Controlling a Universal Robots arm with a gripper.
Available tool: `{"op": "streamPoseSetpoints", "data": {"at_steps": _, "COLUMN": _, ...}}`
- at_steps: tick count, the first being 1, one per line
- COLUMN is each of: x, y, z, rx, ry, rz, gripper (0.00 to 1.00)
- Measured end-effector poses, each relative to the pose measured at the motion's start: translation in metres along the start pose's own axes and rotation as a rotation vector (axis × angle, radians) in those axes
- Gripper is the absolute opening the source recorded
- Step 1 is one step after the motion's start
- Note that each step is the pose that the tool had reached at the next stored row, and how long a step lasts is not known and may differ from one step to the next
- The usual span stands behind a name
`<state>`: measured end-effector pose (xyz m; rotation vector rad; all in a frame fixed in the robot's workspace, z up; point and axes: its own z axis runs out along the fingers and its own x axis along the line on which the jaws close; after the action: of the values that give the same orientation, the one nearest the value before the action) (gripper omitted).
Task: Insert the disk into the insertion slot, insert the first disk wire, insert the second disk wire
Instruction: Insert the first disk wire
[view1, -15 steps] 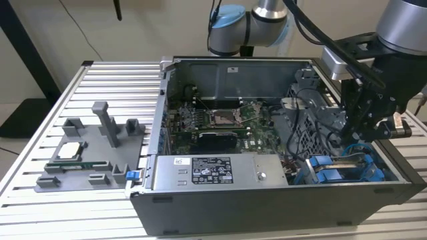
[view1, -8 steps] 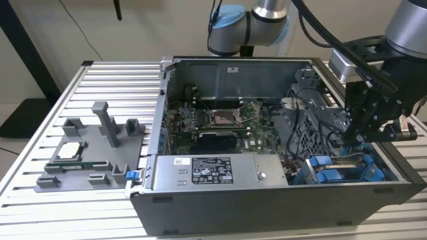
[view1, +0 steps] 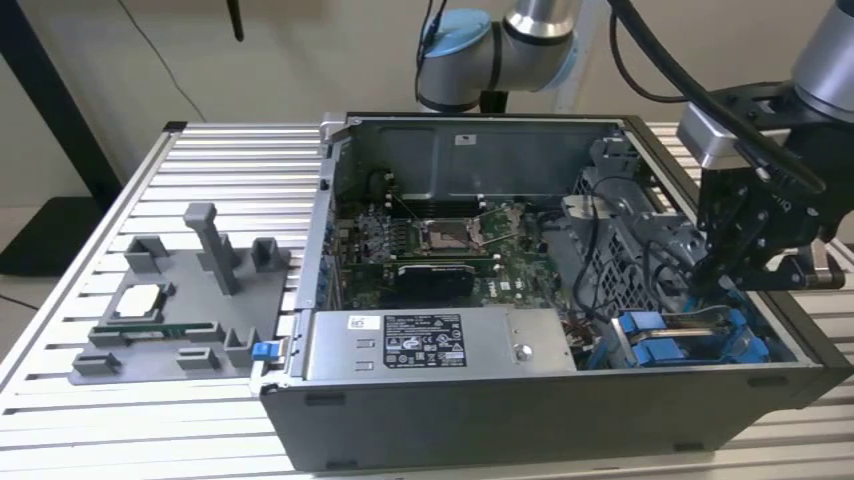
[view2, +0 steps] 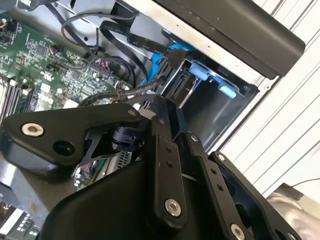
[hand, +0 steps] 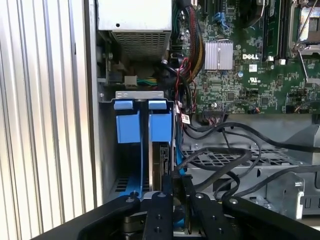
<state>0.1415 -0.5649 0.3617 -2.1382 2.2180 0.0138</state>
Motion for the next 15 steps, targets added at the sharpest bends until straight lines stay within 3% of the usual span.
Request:
{"op": "streamPoseSetpoints", "data": {"at_steps": 8, "x": 0.0006, "y": -0.0111, "z": 0.0066, "rx": -0.0354, "ry": 0.0014, "rz": 0.002, "gripper": 0.00}}
{"op": "streamPoseSetpoints", "data": {"at_steps": 11, "x": 0.0010, "y": -0.0137, "z": 0.0090, "rx": -0.0424, "ry": 0.0016, "rz": 0.002, "gripper": 0.00}}
{"op": "streamPoseSetpoints", "data": {"at_steps": 15, "x": 0.0017, "y": -0.0139, "z": 0.0104, "rx": -0.0427, "ry": 0.0007, "rz": 0.002, "gripper": 0.00}}
